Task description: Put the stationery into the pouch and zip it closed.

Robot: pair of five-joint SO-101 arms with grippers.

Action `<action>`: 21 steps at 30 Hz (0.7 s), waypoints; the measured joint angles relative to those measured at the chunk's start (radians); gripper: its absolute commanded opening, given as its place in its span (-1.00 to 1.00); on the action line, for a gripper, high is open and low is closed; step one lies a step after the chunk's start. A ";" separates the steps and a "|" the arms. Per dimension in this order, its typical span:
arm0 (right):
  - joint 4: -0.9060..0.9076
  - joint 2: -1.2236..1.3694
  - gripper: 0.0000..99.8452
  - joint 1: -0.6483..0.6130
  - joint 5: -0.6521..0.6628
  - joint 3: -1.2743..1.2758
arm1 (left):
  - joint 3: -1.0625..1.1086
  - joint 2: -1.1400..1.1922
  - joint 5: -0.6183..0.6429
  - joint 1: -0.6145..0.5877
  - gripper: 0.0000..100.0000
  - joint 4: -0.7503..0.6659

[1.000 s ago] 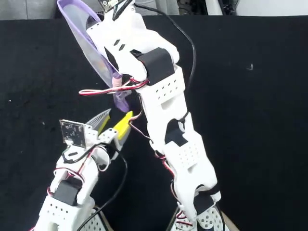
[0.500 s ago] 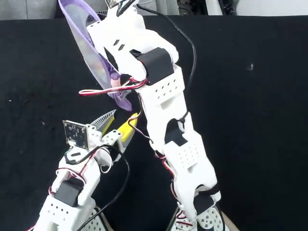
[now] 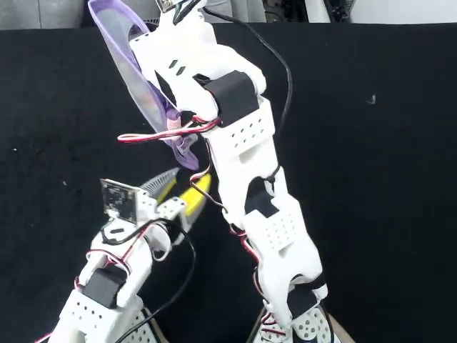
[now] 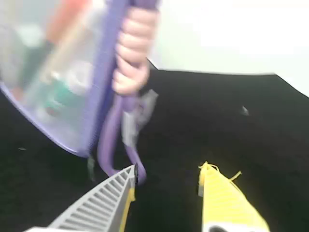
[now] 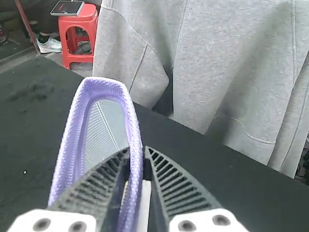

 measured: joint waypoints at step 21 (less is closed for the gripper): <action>0.114 -0.147 -0.98 -0.029 0.000 0.000 | 0.000 0.000 0.000 0.110 -0.71 0.018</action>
